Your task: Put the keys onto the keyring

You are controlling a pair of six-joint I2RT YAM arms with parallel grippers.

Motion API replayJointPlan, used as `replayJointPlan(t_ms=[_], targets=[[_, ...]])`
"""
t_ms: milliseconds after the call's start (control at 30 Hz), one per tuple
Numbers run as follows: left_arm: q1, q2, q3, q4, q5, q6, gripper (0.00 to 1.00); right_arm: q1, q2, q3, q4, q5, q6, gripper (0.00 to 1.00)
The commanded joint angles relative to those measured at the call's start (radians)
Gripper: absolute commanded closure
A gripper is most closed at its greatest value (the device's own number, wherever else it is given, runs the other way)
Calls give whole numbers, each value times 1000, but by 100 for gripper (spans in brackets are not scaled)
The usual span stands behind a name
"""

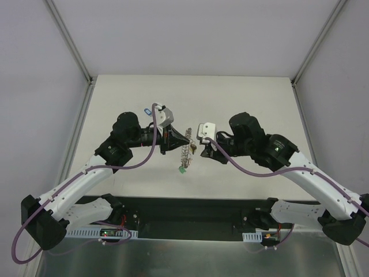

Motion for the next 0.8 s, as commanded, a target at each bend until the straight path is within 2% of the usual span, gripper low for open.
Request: replayJointPlan(t_ms=[0, 100, 133, 233, 333, 433, 567, 767], targets=[[-1, -41, -35, 183, -40, -106, 100, 6, -27, -38, 174, -7, 92, 98], [-1, -49, -39, 174, -59, -107, 100, 6, -67, -82, 249, 79, 108, 74], [-1, -50, -41, 174, -63, -112, 100, 6, -75, -93, 266, 98, 114, 63], [-1, -54, -41, 169, -69, -115, 100, 6, -101, -136, 345, 145, 155, 51], [-1, -54, -42, 166, -62, -109, 100, 9, -116, -191, 421, 211, 209, 50], [-1, -54, -38, 146, -31, -85, 100, 0, -113, -194, 432, 181, 220, 51], [-1, -54, -22, 91, 19, -14, 100, -88, -89, -161, 390, -49, 218, 50], [1, -61, -10, 70, 87, 30, 100, -149, -40, -70, 301, -265, 169, 51]])
